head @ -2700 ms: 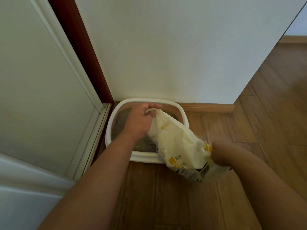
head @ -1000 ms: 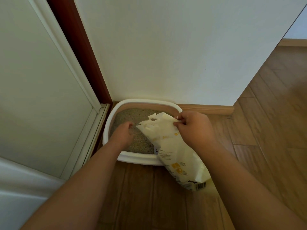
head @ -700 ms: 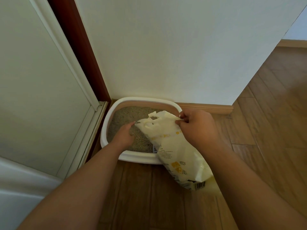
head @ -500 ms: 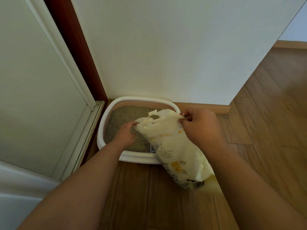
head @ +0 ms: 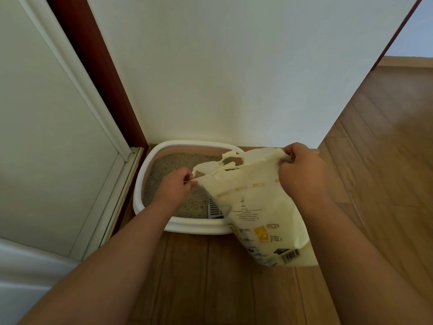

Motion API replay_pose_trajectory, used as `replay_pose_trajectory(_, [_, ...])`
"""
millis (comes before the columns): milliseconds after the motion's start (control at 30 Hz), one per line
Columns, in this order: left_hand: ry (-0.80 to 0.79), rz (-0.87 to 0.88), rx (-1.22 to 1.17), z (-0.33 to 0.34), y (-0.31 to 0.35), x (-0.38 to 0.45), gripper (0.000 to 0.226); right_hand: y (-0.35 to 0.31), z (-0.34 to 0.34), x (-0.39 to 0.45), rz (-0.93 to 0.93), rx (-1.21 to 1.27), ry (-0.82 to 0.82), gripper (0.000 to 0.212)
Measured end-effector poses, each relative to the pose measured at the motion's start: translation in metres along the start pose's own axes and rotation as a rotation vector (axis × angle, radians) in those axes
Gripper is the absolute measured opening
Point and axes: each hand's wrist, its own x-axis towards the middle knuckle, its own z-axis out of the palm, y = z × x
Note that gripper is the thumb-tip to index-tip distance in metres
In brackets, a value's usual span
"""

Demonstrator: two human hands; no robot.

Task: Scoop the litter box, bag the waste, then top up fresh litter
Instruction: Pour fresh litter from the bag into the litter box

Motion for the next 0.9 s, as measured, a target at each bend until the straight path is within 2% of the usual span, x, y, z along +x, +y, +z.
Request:
replay_pose_trajectory(200, [-0.089,0.044,0.114,-0.003,0.015,-0.001,0.005,-0.001,-0.011,-0.002,0.021,0.015,0.016,0.035])
replay_pose_trajectory(300, [-0.129,0.064,0.164,-0.002,0.016,0.0,0.034,-0.002,-0.013,-0.004,0.015,-0.002,0.004,0.037])
replay_pose_trajectory(333, [-0.133,0.065,0.178,-0.002,0.016,-0.001,0.036,-0.002,-0.013,-0.004,0.016,-0.011,-0.002,0.037])
replay_pose_trajectory(433, [-0.118,0.047,0.206,0.001,0.014,-0.003,0.021,-0.001,-0.015,-0.004,0.03,-0.019,-0.003,0.037])
replay_pose_trajectory(600, [-0.014,-0.002,0.064,-0.004,0.022,-0.015,0.017,0.005,-0.014,-0.002,0.017,-0.067,0.047,0.037])
replay_pose_trajectory(733, [0.057,-0.019,-0.028,-0.008,0.042,-0.029,0.014,0.015,-0.016,0.002,0.02,-0.111,0.066,0.028])
replay_pose_trajectory(900, [0.07,0.016,-0.129,-0.007,0.068,-0.045,0.012,0.023,-0.022,0.004,0.064,-0.058,0.068,0.025])
